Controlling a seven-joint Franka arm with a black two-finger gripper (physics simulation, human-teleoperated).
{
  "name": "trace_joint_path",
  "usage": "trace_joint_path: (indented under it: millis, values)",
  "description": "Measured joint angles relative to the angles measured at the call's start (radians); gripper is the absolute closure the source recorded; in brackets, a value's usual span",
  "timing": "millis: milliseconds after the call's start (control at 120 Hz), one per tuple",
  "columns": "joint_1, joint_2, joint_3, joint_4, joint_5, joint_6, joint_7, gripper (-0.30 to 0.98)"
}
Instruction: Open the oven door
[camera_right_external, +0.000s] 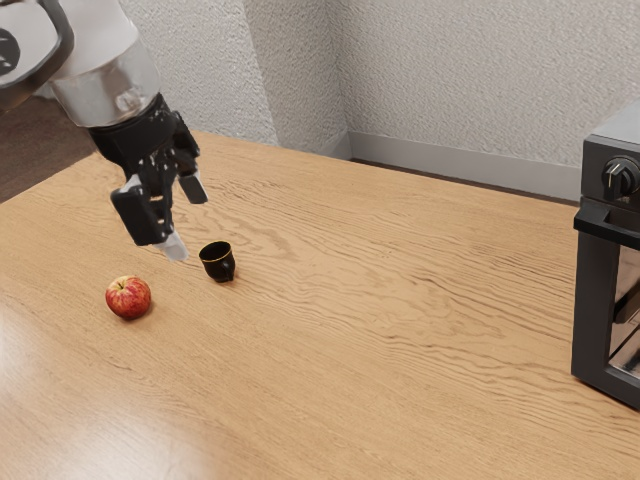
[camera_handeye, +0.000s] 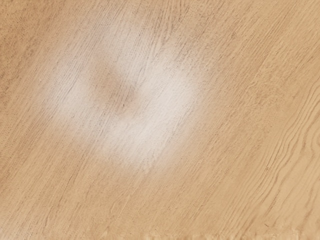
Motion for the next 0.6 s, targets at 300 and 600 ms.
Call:
trace_joint_path:
  millis: [300, 600]
  values:
    - [-0.143, 0.194, -0.097, 0.15, 0.052, 0.038, -0.105, 0.0]
    - [-0.298, 0.456, -0.29, 0.383, 0.169, 0.267, -0.159, 0.0]
